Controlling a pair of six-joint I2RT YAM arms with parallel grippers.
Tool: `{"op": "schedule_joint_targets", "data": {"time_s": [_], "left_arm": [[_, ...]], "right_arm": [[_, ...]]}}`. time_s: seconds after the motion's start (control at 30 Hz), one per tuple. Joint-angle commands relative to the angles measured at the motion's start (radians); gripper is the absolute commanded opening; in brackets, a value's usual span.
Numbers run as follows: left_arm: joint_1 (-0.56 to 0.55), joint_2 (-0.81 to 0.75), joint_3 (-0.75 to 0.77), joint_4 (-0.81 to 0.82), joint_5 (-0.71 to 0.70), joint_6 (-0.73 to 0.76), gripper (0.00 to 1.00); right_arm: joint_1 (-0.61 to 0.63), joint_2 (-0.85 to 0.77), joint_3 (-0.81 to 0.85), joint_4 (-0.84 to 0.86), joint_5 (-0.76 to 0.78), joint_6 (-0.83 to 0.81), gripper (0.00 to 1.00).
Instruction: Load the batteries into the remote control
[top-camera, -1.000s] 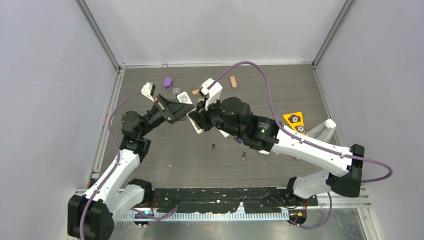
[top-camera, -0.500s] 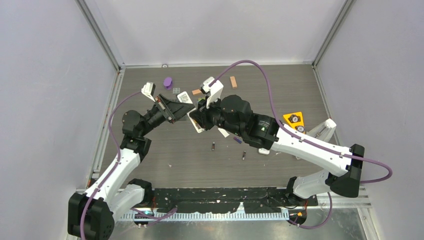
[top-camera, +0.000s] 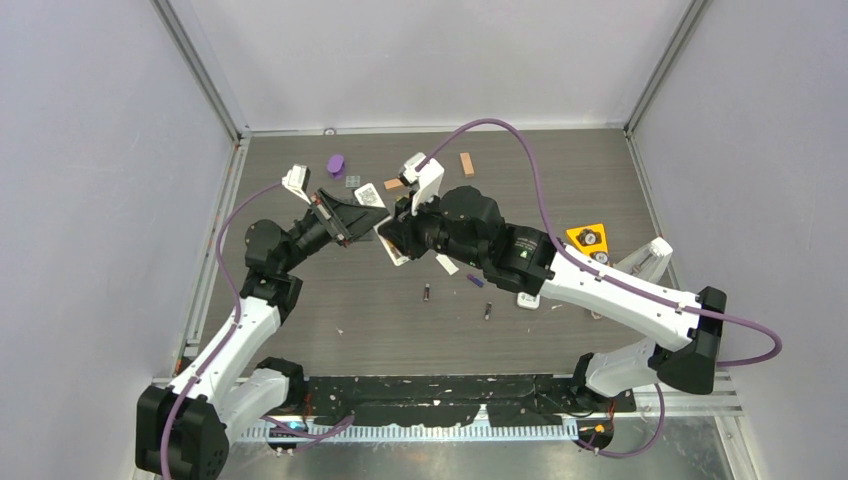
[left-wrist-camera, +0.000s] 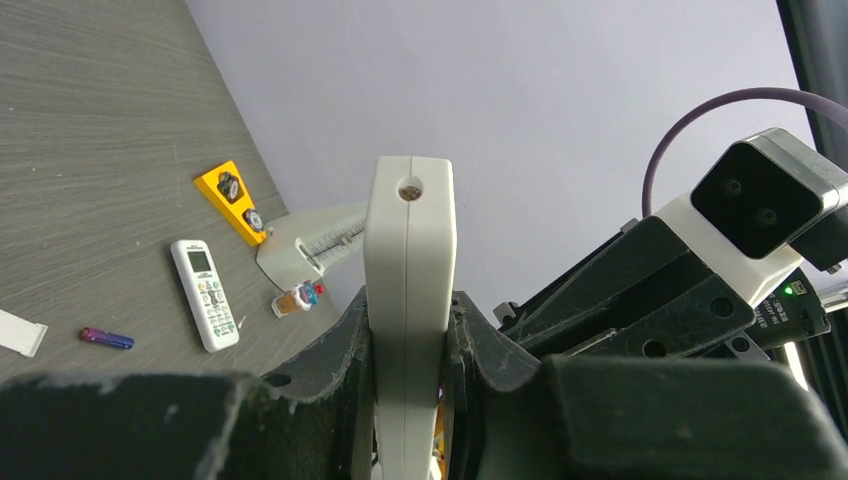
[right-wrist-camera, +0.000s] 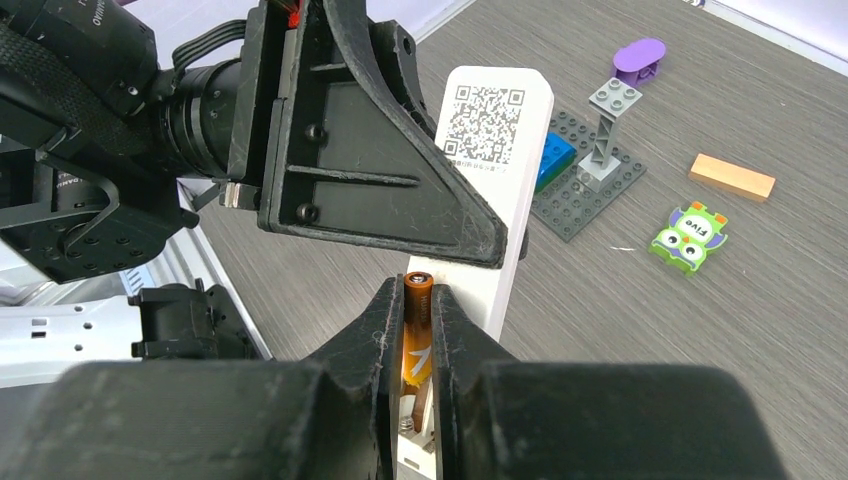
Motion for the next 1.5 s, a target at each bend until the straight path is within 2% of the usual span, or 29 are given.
{"op": "schedule_joint_targets", "data": {"time_s": [0.0, 0.57, 0.63, 0.9, 1.03, 1.3, 1.47], "left_arm": [[-0.004, -0.014, 0.037, 0.143, -0.036, -0.044, 0.0], [-0.004, 0.011, 0.006, 0.2, -0.083, -0.133, 0.0], [-0.004, 0.012, 0.001, 0.205, -0.083, -0.138, 0.0], [-0.003, 0.015, 0.002, 0.2, -0.078, -0.139, 0.0], [-0.003, 0.016, -0.003, 0.19, -0.076, -0.128, 0.0], [-0.003, 0.021, -0.014, 0.18, -0.076, -0.117, 0.0], [-0.004, 0.032, -0.014, 0.18, -0.074, -0.117, 0.0]], "right_arm": [[0.002, -0.004, -0.057, 0.002, -0.051, -0.013, 0.05], [0.001, -0.021, -0.124, 0.062, -0.014, -0.014, 0.05], [0.001, -0.016, -0.119, 0.059, -0.003, -0.009, 0.07], [0.001, -0.015, -0.105, 0.059, 0.032, 0.008, 0.32], [-0.001, -0.014, -0.082, 0.056, 0.05, 0.018, 0.41], [-0.022, -0.017, -0.046, 0.036, 0.105, 0.052, 0.51], [-0.035, -0.02, -0.023, 0.028, 0.1, 0.062, 0.52]]}}
